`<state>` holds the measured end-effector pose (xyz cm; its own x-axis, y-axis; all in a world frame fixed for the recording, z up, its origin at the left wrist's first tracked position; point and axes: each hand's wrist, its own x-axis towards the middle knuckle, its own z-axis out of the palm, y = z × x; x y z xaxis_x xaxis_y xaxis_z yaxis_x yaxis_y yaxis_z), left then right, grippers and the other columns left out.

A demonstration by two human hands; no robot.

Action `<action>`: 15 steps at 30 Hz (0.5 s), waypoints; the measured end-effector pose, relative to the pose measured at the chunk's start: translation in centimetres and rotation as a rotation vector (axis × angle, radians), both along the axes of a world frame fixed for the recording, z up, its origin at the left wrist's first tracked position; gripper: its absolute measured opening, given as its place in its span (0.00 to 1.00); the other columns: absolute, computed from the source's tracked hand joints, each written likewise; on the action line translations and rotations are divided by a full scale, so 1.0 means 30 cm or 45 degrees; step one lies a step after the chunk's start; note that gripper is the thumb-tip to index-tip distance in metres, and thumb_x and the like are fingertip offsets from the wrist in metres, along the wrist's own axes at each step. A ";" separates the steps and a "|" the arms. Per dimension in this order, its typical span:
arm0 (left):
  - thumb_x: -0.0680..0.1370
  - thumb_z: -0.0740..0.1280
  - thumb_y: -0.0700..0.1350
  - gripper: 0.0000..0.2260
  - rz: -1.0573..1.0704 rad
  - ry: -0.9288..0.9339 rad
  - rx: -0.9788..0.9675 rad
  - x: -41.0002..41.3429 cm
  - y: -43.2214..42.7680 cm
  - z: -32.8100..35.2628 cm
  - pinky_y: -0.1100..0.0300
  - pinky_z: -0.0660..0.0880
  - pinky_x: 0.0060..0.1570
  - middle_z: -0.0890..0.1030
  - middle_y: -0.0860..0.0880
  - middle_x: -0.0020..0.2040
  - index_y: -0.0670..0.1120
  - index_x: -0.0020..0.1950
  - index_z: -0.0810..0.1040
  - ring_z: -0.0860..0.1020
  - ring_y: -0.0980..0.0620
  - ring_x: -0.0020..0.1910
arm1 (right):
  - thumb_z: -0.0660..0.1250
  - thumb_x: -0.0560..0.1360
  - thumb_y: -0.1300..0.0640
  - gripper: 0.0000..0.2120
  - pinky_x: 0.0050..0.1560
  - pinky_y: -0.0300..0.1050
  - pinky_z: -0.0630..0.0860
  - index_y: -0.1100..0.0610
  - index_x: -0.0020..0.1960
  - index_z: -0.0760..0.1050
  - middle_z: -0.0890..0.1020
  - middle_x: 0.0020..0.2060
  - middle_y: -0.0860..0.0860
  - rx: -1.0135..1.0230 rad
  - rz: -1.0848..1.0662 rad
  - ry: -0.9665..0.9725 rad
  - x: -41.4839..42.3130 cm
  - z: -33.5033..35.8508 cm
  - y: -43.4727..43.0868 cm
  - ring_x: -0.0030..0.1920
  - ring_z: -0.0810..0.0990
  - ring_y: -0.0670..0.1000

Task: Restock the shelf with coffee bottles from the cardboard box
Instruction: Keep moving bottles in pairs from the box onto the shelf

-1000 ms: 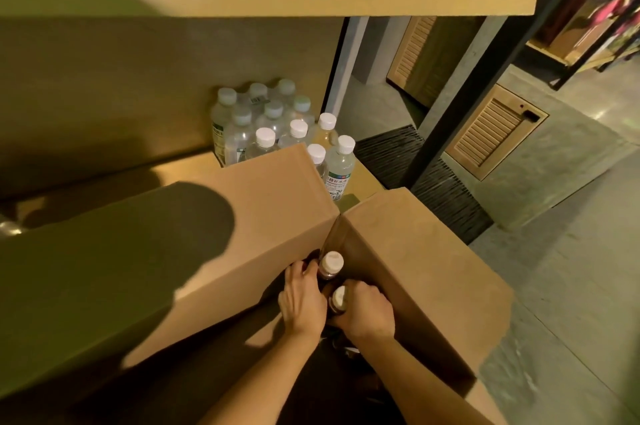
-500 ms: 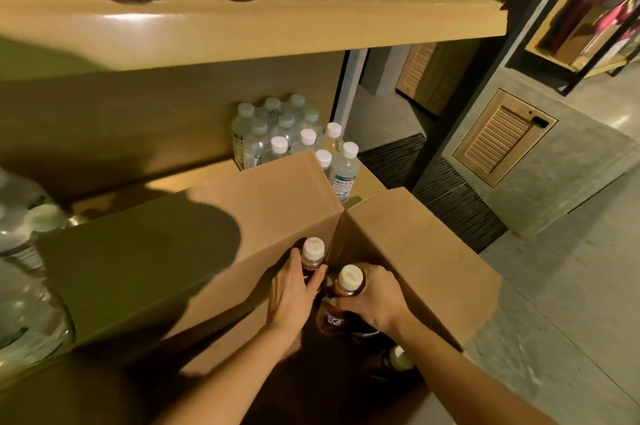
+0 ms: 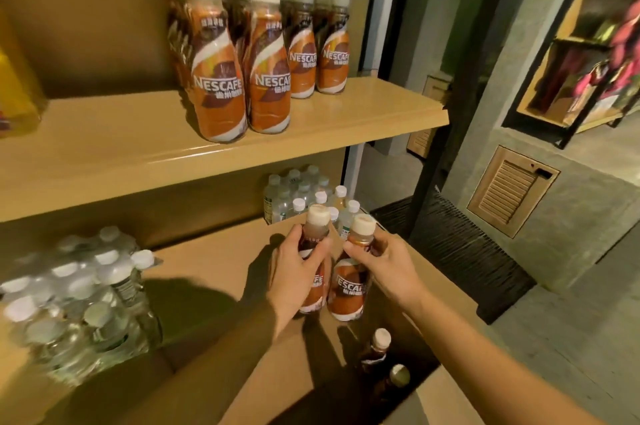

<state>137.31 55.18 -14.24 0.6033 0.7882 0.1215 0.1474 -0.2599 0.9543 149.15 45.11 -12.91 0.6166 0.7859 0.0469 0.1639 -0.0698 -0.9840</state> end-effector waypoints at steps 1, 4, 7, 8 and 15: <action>0.77 0.65 0.51 0.16 -0.024 -0.037 -0.010 -0.012 -0.012 0.048 0.56 0.72 0.58 0.78 0.55 0.55 0.53 0.64 0.71 0.76 0.55 0.56 | 0.70 0.72 0.57 0.11 0.49 0.36 0.79 0.56 0.53 0.78 0.84 0.46 0.49 0.046 0.014 0.006 -0.004 0.039 -0.002 0.47 0.84 0.44; 0.77 0.63 0.51 0.15 -0.050 -0.102 0.044 -0.031 -0.039 0.172 0.57 0.72 0.57 0.78 0.55 0.55 0.53 0.64 0.71 0.76 0.56 0.56 | 0.69 0.73 0.58 0.10 0.47 0.34 0.79 0.55 0.54 0.78 0.85 0.45 0.49 0.159 0.086 -0.010 -0.002 0.156 -0.008 0.48 0.84 0.43; 0.77 0.64 0.52 0.11 -0.011 -0.123 0.152 -0.027 -0.048 0.288 0.57 0.73 0.56 0.78 0.58 0.50 0.55 0.58 0.73 0.76 0.57 0.53 | 0.69 0.73 0.57 0.08 0.47 0.36 0.79 0.56 0.51 0.78 0.85 0.45 0.51 0.245 0.130 -0.067 0.018 0.265 -0.012 0.47 0.84 0.48; 0.76 0.64 0.52 0.10 0.007 -0.133 0.175 -0.020 -0.047 0.327 0.56 0.73 0.55 0.79 0.58 0.50 0.56 0.57 0.73 0.77 0.56 0.53 | 0.69 0.73 0.58 0.08 0.48 0.37 0.79 0.57 0.52 0.78 0.84 0.45 0.52 0.275 0.135 -0.082 0.028 0.301 -0.010 0.48 0.84 0.50; 0.75 0.66 0.51 0.10 0.054 -0.295 0.243 0.047 -0.029 0.581 0.68 0.71 0.44 0.77 0.62 0.46 0.53 0.56 0.75 0.74 0.65 0.46 | 0.68 0.74 0.58 0.07 0.43 0.38 0.81 0.54 0.52 0.78 0.85 0.42 0.49 0.478 0.178 -0.038 0.134 0.534 0.048 0.41 0.84 0.45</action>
